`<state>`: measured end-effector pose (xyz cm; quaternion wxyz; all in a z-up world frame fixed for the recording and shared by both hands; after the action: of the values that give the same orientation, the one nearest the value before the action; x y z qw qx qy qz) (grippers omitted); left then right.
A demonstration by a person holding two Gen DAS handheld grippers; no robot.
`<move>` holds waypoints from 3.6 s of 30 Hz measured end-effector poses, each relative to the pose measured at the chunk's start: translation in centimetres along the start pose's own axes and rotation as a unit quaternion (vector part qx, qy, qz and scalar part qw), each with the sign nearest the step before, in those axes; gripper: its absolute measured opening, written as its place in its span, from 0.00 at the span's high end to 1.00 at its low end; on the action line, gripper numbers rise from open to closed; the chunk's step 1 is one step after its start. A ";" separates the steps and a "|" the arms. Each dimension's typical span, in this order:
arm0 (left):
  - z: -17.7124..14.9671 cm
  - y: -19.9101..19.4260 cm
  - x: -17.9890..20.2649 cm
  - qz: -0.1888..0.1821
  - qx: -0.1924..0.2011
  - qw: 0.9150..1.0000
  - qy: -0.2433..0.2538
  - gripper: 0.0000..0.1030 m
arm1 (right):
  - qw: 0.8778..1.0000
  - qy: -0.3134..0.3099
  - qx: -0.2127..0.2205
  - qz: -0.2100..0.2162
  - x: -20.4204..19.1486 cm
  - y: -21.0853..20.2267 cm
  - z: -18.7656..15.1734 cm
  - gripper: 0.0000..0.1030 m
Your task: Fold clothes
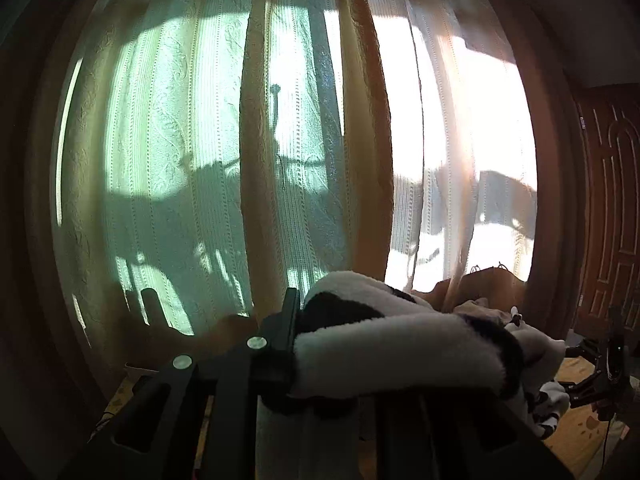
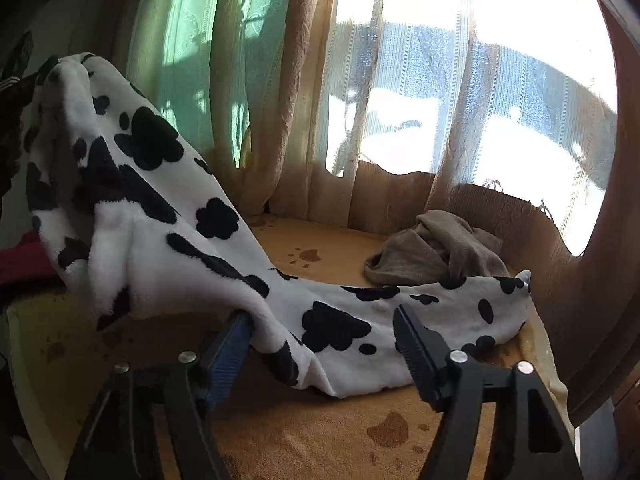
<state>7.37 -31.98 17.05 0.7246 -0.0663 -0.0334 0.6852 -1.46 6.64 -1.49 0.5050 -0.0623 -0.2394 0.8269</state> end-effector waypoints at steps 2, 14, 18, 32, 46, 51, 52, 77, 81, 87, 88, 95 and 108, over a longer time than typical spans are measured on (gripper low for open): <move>0.2 -0.5 -0.5 0.011 -0.002 1.000 0.002 0.82 | 1.000 -0.016 -0.004 0.008 -1.6 0.9 -1.0 0.17; 1.7 -2.0 -1.4 0.040 -0.007 0.999 0.017 0.82 | 0.972 -0.219 -0.048 0.070 -13.7 2.6 -6.0 0.17; 2.7 -2.4 -0.6 0.029 -0.006 0.999 0.017 0.82 | 0.952 -0.304 -0.013 0.027 -17.9 2.7 -6.8 0.17; 5.5 -5.7 -0.2 0.047 -0.002 0.998 0.041 0.78 | 0.968 -0.154 0.171 -0.097 -11.3 -4.1 -0.2 0.90; 1.0 -7.9 1.4 -0.070 -0.061 0.995 0.047 0.67 | 0.898 0.080 0.389 -0.192 1.2 -21.7 9.6 0.92; -4.4 -8.1 3.1 -0.110 -0.092 0.989 0.037 0.60 | 0.871 0.049 0.437 -0.219 -1.3 -27.6 11.8 0.92; -6.0 -8.0 3.5 -0.120 -0.102 0.987 0.032 0.60 | 0.870 0.039 0.437 -0.223 -1.8 -28.4 12.2 0.92; -17.8 -11.2 17.6 -0.248 -0.177 0.949 0.078 0.26 | 0.891 -0.035 0.395 -0.221 -8.4 -25.2 14.7 0.92; -17.0 -9.7 18.5 -0.208 -0.167 0.960 0.082 0.30 | 0.892 -0.028 0.401 -0.207 -8.5 -25.4 14.8 0.92; -15.2 -6.7 15.4 -0.155 -0.141 0.977 0.033 0.87 | 0.888 -0.015 0.402 -0.222 -7.1 -26.1 14.1 0.92; -13.8 -7.1 14.2 -0.140 -0.118 0.983 0.021 0.87 | 0.887 -0.010 0.401 -0.228 -6.6 -26.2 13.9 0.92; -2.5 -13.4 10.4 -0.053 0.057 0.996 0.032 0.87 | 0.878 0.059 0.412 -0.236 -2.1 -27.8 11.8 0.92; 8.9 -25.1 13.7 0.042 0.248 0.952 0.177 0.85 | 0.805 0.072 0.526 -0.267 -0.8 -37.9 11.8 0.92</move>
<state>31.73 -19.20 28.86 0.6830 -0.0059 0.2691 0.6790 25.38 16.23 26.17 0.6770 0.2199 0.2617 0.6519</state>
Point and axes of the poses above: each gripper's, at about its wrist camera, not at the fingertips, and y roughly the way its jaws point, x to its right, z to its top, the point moved 3 cm from there along y, roughly the way its jaws point, and after that the axes turned 4 degrees about -z, right-handed, at the moved point
